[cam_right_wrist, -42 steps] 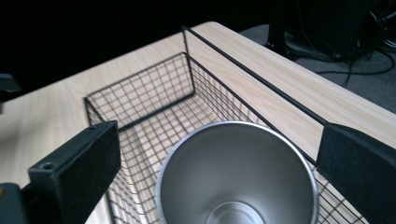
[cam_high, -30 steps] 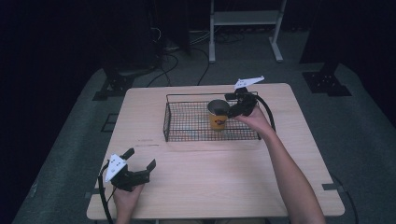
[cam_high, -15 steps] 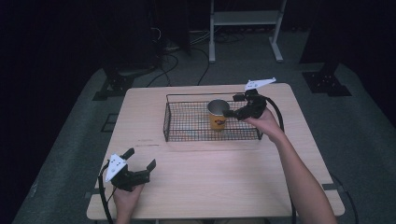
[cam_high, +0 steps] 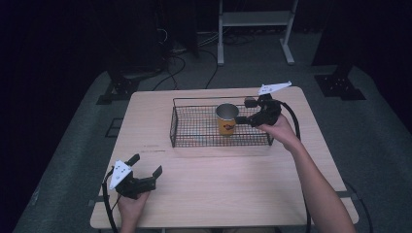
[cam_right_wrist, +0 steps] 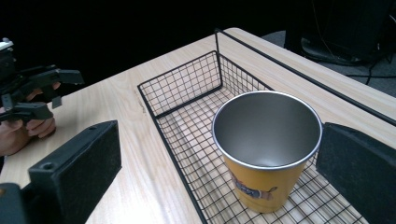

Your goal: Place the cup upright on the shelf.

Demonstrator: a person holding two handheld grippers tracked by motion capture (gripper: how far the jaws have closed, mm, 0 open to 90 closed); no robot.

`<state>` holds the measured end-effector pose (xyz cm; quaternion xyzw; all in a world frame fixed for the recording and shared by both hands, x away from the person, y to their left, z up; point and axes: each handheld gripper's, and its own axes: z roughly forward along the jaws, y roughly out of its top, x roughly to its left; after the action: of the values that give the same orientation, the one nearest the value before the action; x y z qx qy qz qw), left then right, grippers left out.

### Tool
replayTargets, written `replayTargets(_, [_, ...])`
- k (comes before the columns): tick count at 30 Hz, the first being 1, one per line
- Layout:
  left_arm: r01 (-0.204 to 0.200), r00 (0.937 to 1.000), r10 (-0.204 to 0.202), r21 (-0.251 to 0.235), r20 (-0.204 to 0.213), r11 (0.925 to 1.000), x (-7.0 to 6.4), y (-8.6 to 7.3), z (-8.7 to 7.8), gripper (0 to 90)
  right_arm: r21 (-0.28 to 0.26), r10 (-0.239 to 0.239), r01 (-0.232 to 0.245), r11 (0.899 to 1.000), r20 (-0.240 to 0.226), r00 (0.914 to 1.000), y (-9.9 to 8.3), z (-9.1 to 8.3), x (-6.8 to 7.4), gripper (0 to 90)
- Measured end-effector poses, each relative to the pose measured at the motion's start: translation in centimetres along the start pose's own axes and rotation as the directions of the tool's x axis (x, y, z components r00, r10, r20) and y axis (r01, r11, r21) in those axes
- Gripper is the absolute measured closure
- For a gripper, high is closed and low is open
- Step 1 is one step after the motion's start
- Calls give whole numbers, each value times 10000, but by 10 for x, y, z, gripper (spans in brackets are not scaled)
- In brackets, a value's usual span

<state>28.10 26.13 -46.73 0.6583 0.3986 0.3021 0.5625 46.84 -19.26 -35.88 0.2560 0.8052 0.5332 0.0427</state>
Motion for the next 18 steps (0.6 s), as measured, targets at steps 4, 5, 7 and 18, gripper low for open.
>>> replayTargets(4, [8, 10000, -8, -14, 4, 10000, 0, 0, 0, 0, -145, -32, 33, 9999, 48, 10000, -4, -4, 2, 0])
replayTargets(5, [0, 10000, 0, -5, 1, 10000, 0, 0, 0, 0, -154, -8, 9, 9999, 43, 10000, -5, -5, 2, 0])
replayTargets(7, [-9, 10000, 9, 3, 2, 10000, 0, 0, 0, 0, -166, 46, -45, 9999, 74, 10000, -9, -7, 1, 0])
replayTargets(18, [-24, 10000, 24, 16, -12, 10000, 0, 0, 0, 0, -287, 393, -399, 9988, -198, 9990, -24, -15, 1, 0])
